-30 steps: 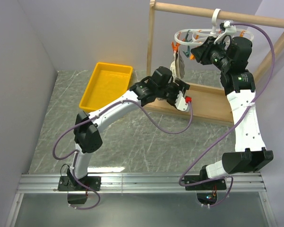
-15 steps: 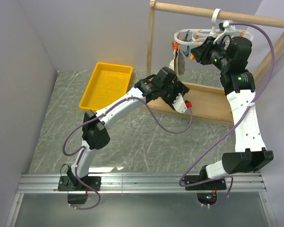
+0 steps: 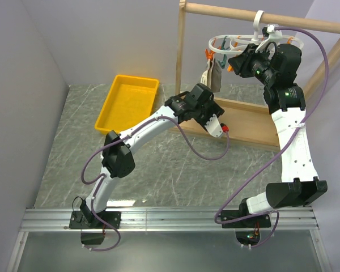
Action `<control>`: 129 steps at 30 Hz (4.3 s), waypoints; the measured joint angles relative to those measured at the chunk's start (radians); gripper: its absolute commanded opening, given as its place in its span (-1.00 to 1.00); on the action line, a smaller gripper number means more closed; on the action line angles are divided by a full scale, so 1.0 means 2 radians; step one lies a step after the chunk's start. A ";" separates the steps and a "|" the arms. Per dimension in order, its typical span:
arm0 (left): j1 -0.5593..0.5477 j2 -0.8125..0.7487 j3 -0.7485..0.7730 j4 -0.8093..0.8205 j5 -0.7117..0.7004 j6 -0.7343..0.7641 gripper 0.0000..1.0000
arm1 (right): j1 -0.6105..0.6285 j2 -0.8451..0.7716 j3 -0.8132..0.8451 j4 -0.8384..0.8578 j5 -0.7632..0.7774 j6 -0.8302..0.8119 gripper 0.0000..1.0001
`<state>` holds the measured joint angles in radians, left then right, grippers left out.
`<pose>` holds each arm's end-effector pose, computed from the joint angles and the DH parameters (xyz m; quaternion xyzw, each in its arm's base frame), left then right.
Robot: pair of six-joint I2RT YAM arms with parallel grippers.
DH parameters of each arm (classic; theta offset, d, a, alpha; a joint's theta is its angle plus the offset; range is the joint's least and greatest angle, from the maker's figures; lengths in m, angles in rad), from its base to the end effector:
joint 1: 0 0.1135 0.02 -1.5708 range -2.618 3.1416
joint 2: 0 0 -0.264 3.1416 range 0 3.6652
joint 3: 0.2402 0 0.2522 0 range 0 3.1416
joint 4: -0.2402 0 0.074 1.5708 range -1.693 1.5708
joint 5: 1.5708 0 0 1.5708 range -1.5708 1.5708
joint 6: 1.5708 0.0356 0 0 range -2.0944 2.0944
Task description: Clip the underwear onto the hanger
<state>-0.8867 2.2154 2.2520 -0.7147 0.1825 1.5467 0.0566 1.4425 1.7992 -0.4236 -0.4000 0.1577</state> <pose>0.3148 -0.3963 0.3251 0.8562 0.2746 0.0615 0.4333 0.3001 0.0309 0.5099 -0.0994 0.7217 0.2159 0.6501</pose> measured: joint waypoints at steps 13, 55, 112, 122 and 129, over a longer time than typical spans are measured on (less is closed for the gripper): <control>0.022 0.003 0.008 0.008 0.036 -0.037 -0.99 | 0.000 0.000 0.000 0.000 0.000 0.000 -1.00; 0.001 -0.022 0.019 -0.001 0.000 0.005 0.99 | 0.000 0.000 0.000 0.002 -0.002 0.015 -1.00; 0.090 -0.115 -0.149 0.368 0.104 -0.291 -0.99 | 0.006 -0.012 -0.021 0.032 -0.006 0.025 -1.00; 0.088 -0.115 -0.144 0.399 0.147 -0.375 -0.99 | 0.005 -0.012 -0.021 0.040 -0.024 0.040 -1.00; 0.088 -0.115 -0.113 0.401 0.163 -0.410 -0.99 | 0.004 -0.012 -0.023 0.048 -0.035 0.052 -1.00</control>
<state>-0.7109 1.9854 2.0251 0.0864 0.5079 0.7258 0.0654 1.4178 1.7542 -0.3275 -0.4690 0.2615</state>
